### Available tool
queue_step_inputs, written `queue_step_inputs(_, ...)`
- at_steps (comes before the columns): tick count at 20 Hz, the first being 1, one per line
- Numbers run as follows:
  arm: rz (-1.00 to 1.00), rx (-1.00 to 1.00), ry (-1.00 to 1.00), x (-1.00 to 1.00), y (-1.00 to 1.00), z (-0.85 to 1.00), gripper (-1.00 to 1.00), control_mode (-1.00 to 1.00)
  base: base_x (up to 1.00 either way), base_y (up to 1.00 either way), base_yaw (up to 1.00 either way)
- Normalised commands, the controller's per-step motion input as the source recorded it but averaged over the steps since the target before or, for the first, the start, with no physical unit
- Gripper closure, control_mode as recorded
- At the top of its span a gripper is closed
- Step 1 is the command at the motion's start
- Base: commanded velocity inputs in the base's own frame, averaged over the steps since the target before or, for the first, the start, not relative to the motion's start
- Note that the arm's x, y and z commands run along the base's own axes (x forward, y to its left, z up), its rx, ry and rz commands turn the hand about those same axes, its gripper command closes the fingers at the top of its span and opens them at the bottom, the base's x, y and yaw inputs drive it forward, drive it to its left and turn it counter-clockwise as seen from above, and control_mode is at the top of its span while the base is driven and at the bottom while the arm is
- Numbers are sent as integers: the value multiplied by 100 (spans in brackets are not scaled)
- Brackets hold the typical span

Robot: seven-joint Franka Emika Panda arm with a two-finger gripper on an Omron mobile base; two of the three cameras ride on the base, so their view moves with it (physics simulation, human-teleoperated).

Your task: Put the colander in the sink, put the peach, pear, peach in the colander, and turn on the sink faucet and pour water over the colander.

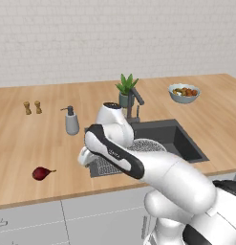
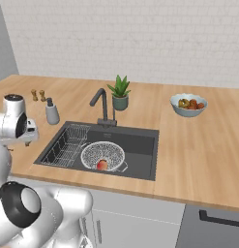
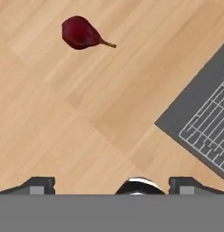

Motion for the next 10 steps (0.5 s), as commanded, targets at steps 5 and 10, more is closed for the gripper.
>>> queue_step_inputs(5, 65, -7, -29, 14, 54, -3, -100, -100, 0, 0, 0)
queue_step_inputs(10, 26, -8, -16, 17, 64, -5, -100, -100, 0, 0, 0)
